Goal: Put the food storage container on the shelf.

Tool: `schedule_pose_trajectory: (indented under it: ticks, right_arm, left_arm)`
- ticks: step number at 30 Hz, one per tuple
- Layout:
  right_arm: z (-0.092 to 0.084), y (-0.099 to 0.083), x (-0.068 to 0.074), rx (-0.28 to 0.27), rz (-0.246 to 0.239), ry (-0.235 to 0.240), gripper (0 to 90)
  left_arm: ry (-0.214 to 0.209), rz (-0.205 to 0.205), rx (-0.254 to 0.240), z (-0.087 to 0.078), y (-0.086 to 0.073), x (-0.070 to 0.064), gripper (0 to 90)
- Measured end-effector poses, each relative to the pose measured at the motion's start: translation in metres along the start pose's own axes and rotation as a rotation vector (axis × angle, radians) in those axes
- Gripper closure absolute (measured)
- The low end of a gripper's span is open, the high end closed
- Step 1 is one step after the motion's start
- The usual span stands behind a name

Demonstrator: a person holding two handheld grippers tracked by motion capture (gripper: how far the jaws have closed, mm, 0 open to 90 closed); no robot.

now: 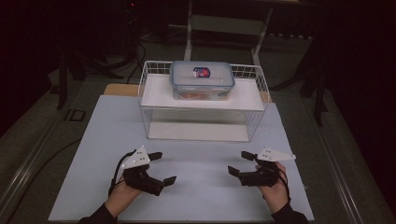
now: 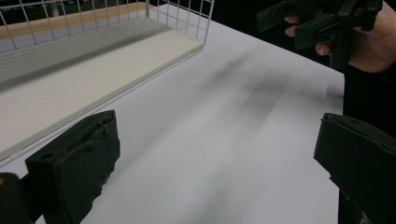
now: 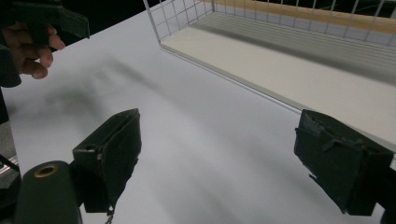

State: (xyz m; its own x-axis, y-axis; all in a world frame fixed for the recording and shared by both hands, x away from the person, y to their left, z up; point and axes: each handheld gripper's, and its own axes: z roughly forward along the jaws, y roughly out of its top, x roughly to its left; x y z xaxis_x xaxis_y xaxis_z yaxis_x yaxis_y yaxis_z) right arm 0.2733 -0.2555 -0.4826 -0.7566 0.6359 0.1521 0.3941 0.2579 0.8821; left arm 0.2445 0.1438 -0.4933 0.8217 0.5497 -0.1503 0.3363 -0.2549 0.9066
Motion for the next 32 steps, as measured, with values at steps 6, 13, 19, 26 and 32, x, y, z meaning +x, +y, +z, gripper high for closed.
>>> schedule_pose_trajectory:
  ticks: [6, 13, 19, 26, 32]
  right_arm:
    - [-0.015, -0.014, 0.001, 0.03, 0.003, -0.028, 14.3]
    - [-0.026, -0.027, -0.008, 0.038, 0.017, -0.047, 14.4]
    - [-0.027, -0.034, -0.011, 0.066, -0.006, -0.061, 14.4]
    - [-0.023, -0.037, -0.012, 0.096, -0.024, -0.047, 15.5]
    - [-0.02, -0.039, -0.012, 0.117, -0.028, -0.046, 16.7]
  left_arm:
    - [-0.013, 0.002, 0.009, -0.002, -0.006, -0.002, 0.3]
    - [-0.004, -0.001, 0.026, -0.005, -0.013, 0.002, 0.3]
    - [-0.001, -0.002, 0.049, -0.002, -0.02, 0.006, 0.3]
    - [-0.011, 0.001, 0.065, 0.005, -0.024, 0.005, 0.3]
    - [-0.017, 0.004, 0.066, 0.005, -0.025, 0.005, 0.3]
